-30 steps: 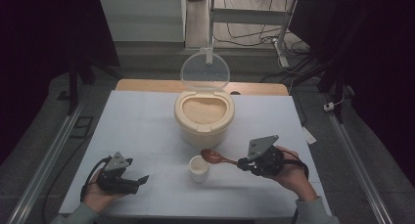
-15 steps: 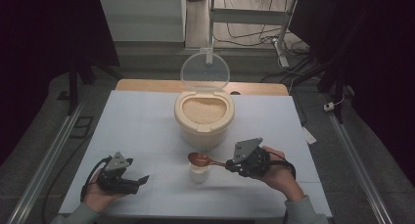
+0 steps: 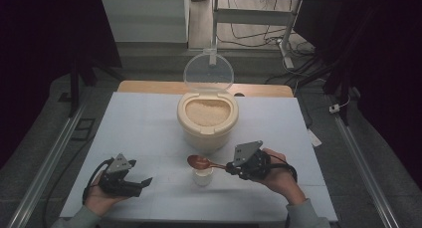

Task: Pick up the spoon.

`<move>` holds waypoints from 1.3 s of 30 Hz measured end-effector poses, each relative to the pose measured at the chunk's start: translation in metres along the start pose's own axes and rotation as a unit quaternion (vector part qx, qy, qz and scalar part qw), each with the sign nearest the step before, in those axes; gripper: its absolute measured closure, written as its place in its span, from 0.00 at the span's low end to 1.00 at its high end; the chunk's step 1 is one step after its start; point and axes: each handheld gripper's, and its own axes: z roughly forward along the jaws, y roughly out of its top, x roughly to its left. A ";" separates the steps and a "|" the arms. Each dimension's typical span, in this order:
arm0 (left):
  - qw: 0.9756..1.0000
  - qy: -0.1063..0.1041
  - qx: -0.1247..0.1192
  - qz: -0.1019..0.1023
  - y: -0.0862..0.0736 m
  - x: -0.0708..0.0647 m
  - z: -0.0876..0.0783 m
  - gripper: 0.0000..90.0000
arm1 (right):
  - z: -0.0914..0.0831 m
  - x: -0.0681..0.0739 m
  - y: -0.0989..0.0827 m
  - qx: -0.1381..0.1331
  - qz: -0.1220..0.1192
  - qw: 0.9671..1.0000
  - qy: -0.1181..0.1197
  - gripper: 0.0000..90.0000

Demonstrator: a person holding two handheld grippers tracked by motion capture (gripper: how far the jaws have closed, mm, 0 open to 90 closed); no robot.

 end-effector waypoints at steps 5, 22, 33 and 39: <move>1.000 -0.006 -0.014 0.021 0.016 -0.008 -0.007 0.15 | 0.002 0.000 0.001 0.000 -0.003 1.000 0.001 0.88; 0.989 -0.078 -0.038 0.123 0.097 -0.054 -0.017 0.17 | 0.006 0.003 0.011 0.000 -0.014 1.000 0.000 0.88; 0.980 -0.104 -0.004 0.168 0.125 -0.074 0.009 0.18 | 0.009 0.005 0.012 0.002 -0.021 1.000 0.001 0.88; 0.977 -0.116 0.005 0.180 0.129 -0.077 0.015 0.23 | 0.013 0.008 0.015 0.002 -0.025 1.000 0.003 0.88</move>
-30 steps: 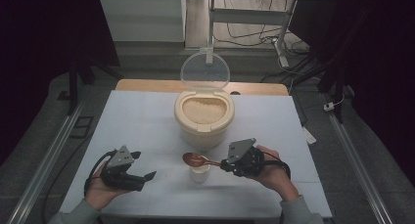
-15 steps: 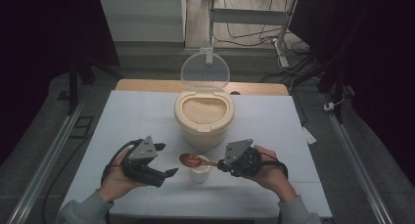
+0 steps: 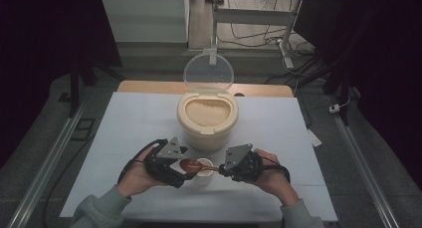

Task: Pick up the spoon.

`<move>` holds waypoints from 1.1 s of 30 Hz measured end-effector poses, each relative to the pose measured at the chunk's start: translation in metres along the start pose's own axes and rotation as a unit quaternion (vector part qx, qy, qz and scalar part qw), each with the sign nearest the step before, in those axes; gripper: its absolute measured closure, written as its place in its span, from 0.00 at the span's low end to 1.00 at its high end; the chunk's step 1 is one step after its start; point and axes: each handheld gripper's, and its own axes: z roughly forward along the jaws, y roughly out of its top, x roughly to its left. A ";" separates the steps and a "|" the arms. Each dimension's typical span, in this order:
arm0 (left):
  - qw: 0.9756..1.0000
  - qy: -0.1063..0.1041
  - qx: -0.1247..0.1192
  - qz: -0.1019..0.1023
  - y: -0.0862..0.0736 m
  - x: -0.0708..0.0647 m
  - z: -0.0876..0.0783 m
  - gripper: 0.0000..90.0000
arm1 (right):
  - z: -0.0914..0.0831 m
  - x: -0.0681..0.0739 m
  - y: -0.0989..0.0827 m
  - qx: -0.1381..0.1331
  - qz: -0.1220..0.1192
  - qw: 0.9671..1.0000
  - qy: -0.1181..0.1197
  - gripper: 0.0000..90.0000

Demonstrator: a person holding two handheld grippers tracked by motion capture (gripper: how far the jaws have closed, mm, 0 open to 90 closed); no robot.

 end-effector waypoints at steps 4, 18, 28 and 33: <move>1.000 -0.009 0.010 0.013 0.004 -0.001 0.005 0.25 | 0.002 0.001 0.001 0.003 -0.004 1.000 -0.001 0.88; 0.995 -0.038 0.060 0.068 0.020 -0.012 0.027 0.45 | 0.007 0.008 0.010 0.007 -0.022 1.000 -0.004 0.88; 0.991 -0.046 0.089 0.090 0.020 -0.012 0.041 0.63 | 0.008 0.015 0.016 0.020 -0.051 0.998 -0.015 0.88; 0.989 -0.044 0.096 0.099 0.020 -0.013 0.045 0.73 | 0.008 0.017 0.017 0.012 -0.070 0.997 -0.018 0.88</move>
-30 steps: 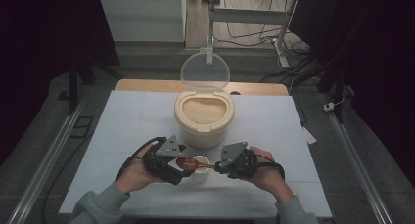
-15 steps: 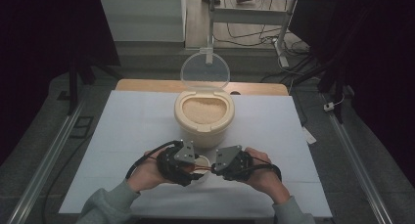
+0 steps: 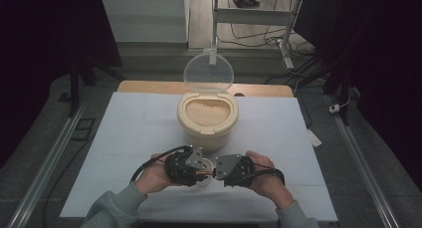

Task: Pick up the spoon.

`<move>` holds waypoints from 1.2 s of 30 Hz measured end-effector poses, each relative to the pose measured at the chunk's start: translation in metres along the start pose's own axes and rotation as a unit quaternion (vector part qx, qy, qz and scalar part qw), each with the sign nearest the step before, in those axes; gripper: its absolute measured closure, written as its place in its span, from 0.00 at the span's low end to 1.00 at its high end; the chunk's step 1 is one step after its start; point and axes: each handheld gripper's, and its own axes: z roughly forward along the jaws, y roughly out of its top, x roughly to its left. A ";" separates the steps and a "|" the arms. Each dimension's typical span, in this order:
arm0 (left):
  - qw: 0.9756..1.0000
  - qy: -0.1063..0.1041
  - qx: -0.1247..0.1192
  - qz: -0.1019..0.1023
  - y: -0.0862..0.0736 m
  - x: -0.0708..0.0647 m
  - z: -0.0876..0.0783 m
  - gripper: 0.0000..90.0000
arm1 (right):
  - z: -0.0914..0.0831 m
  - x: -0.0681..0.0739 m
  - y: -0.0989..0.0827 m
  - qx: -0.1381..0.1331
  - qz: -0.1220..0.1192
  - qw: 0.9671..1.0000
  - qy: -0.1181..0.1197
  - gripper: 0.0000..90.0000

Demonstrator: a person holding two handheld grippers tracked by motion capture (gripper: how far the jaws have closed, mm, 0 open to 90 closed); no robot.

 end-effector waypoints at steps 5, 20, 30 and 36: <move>1.000 -0.005 0.006 0.011 0.001 -0.002 0.003 0.79 | 0.000 0.002 0.002 0.005 -0.003 1.000 -0.002 0.88; 0.999 0.040 -0.001 0.019 -0.001 -0.006 0.009 0.87 | -0.008 -0.003 -0.001 -0.037 0.044 0.998 -0.027 0.74; 0.997 0.070 -0.023 0.003 -0.005 -0.003 0.005 0.87 | -0.039 -0.013 -0.023 -0.138 0.221 0.959 -0.114 0.59; 0.996 0.083 -0.040 -0.005 -0.006 -0.003 0.001 0.87 | -0.043 -0.013 -0.033 -0.157 0.296 0.929 -0.155 0.51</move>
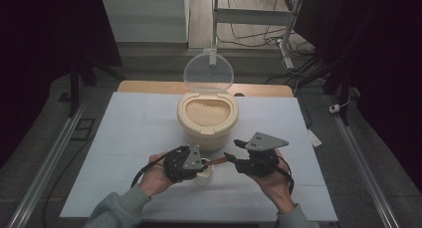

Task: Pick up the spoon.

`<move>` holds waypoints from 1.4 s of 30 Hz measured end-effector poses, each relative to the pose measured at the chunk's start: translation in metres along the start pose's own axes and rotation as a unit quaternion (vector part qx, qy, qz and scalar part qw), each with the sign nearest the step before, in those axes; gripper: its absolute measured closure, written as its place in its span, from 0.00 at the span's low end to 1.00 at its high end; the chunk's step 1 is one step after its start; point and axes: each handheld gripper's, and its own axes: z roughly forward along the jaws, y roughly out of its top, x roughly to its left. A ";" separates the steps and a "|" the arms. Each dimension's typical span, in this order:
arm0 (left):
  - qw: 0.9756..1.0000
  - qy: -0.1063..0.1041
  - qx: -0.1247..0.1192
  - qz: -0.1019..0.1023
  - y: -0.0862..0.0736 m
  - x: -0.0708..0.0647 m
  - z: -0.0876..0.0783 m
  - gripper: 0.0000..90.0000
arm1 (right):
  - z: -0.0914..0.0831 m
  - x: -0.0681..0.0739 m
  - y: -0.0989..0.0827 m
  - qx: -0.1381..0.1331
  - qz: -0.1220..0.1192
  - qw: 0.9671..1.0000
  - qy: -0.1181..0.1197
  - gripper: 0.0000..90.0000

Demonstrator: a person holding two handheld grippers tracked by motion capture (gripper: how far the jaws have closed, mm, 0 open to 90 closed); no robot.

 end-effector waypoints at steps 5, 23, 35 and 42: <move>1.000 0.014 -0.015 -0.009 -0.001 0.001 -0.002 0.87 | -0.004 -0.002 -0.003 -0.025 0.063 0.997 -0.027 0.47; 0.996 0.059 -0.067 -0.029 -0.001 0.001 -0.012 0.88 | 0.012 0.014 -0.015 -0.059 0.163 0.984 -0.031 0.39; 0.994 0.074 -0.075 -0.016 0.003 -0.007 -0.010 0.88 | 0.019 0.018 -0.016 -0.095 0.203 0.975 -0.013 0.57; 0.994 0.080 -0.075 -0.012 0.003 -0.008 -0.010 0.88 | 0.016 0.019 -0.014 -0.121 0.206 0.971 -0.005 0.70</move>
